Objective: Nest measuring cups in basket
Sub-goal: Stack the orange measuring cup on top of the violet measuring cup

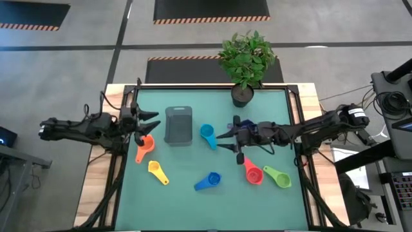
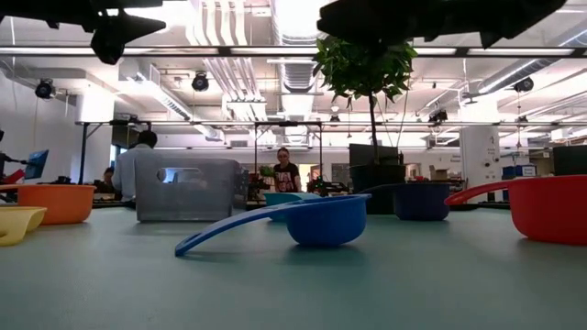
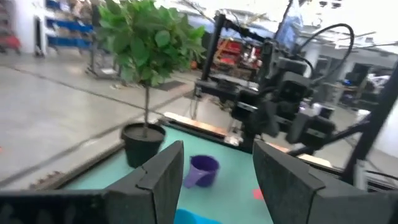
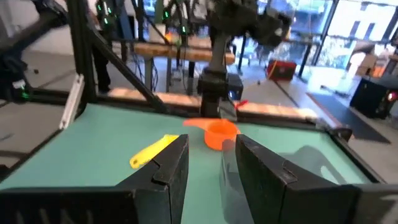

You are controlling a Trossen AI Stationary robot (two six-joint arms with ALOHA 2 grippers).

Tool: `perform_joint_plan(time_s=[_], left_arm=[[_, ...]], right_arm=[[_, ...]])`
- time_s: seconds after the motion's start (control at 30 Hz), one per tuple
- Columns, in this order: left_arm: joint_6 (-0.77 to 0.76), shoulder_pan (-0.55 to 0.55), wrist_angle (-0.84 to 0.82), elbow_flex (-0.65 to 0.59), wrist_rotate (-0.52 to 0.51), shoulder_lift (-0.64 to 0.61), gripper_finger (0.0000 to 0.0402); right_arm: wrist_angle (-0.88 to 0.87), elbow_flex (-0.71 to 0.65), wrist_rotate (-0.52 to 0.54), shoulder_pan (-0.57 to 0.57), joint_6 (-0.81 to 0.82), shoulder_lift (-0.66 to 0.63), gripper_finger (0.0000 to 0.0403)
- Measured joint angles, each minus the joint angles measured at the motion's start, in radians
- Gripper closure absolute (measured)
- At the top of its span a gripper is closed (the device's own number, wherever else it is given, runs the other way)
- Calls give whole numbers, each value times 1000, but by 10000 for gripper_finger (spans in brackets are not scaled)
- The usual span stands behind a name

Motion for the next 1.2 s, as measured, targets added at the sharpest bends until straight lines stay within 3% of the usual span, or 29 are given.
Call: perform_joint_plan(time_s=[0.33,0.77,1.2], left_arm=[[-130,-1,-246,129,10,56,226],[-21,0,-150,111,8,75,226],[47,0,-104,113,0,53,226]], right_arm=[[-287,251,2,-1,-50,137,283],[-621,714,0,-43,-224,420,331],[-636,1040,-6,-51,-339,639,377]])
